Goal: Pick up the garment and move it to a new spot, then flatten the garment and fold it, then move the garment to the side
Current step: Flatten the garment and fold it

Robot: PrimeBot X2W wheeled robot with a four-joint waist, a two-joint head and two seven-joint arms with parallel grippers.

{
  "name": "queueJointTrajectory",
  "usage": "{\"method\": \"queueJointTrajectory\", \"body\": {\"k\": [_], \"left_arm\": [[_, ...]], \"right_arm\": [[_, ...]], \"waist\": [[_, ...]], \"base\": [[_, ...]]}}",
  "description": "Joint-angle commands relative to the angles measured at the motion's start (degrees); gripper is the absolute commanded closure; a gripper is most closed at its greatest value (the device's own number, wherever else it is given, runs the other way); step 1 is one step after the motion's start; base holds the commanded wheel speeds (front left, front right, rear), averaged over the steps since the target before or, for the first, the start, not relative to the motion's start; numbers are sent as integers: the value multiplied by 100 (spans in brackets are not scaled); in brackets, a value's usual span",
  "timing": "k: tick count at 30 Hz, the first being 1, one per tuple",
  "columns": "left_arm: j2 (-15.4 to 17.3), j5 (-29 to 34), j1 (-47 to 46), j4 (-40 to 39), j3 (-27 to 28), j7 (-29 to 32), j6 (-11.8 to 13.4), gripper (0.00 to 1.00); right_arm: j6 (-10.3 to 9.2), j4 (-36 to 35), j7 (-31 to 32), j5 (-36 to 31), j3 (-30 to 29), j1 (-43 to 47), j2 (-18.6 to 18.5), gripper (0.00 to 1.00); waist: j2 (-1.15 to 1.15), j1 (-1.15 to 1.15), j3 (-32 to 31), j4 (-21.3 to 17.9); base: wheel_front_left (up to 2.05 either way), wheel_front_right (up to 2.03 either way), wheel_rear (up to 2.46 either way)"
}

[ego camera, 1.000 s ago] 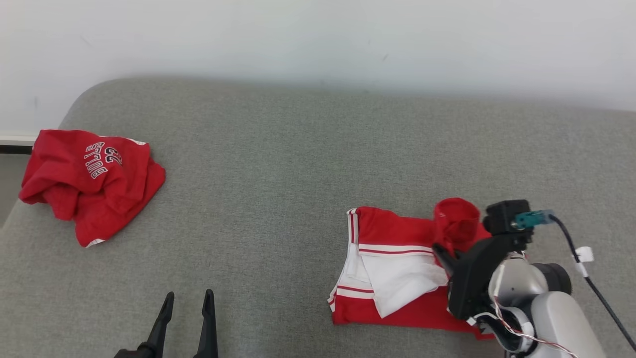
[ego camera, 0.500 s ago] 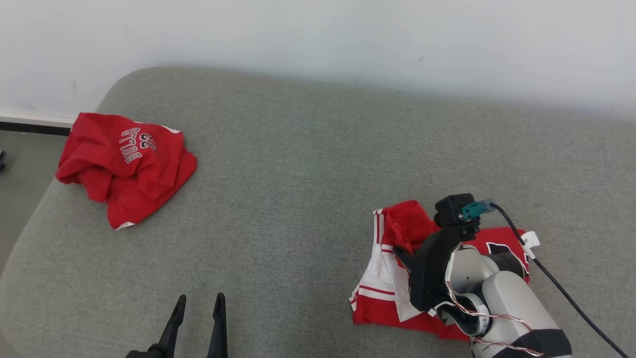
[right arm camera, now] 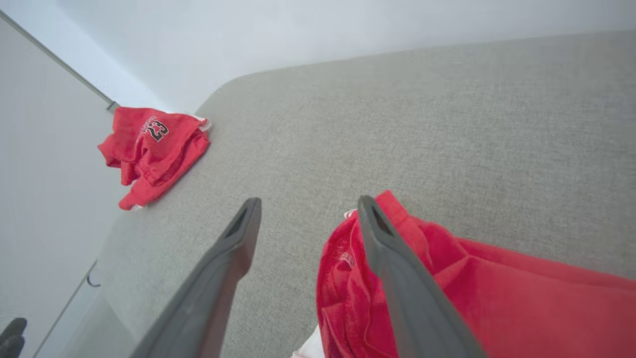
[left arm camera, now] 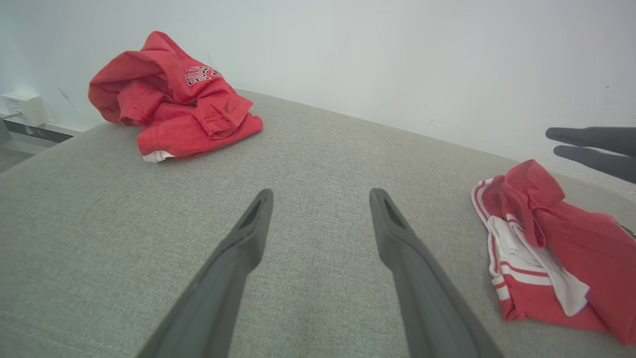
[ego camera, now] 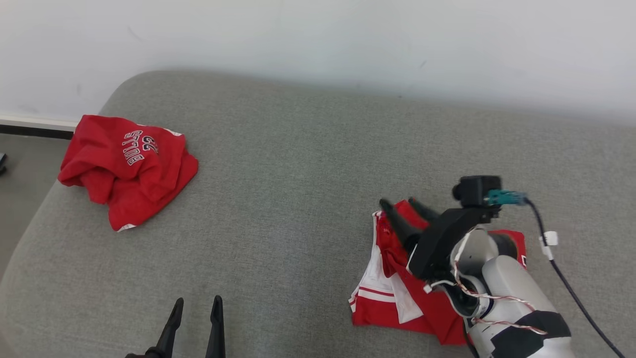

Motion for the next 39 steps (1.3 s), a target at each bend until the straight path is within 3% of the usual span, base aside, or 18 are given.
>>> {"method": "queueJointTrajectory", "body": {"k": [1,6,11,13,14,19,26,32,35,39], "left_arm": [[-4,17,47,-23,10,-15,17,0],[-3,58,22,-104,30,-15,25,0],[-3,64,12,-197,45,-15,36,0],[-4,77,15,-242,47,-15,39,0],[-3,84,9,-269,52,-15,38,0],[-3,119,-37,-348,102,-15,40,0],[-3,160,-105,-379,178,-15,-2,0],[-3,131,-15,-422,218,-15,24,0],[-3,112,28,-436,231,-15,42,0],[-3,93,68,-461,260,-15,81,0]], "right_arm": [[-12,-62,-149,-39,-65,-31,-11,0],[-12,-357,-652,-663,-506,383,-196,0],[-12,-655,-718,-1361,-990,1147,-411,0],[-12,-779,-717,-1668,-1181,1428,-468,75],[-12,-833,-715,-1793,-1244,1554,-454,100],[-12,-978,-582,-2312,-1213,1980,-340,100],[-12,-730,-509,-2556,-605,2010,-143,100],[-12,-888,-544,-2014,424,1889,-29,100],[-12,-1168,-603,-1356,903,1825,-12,100],[-12,-1461,-662,-815,1177,1818,-14,100]], "waist": [[0,0,1,-46],[0,0,-1,-143],[0,0,-5,-199],[0,0,9,-222],[0,0,17,-231],[0,0,50,-275],[0,0,83,-242],[0,0,81,-240],[0,0,59,-262],[0,0,26,-316]], "base": [[0,0,0],[0,0,0],[0,0,0],[0,0,0],[0,0,0],[0,0,0],[0,0,0],[0,0,0],[0,0,0],[0,0,0]]}}
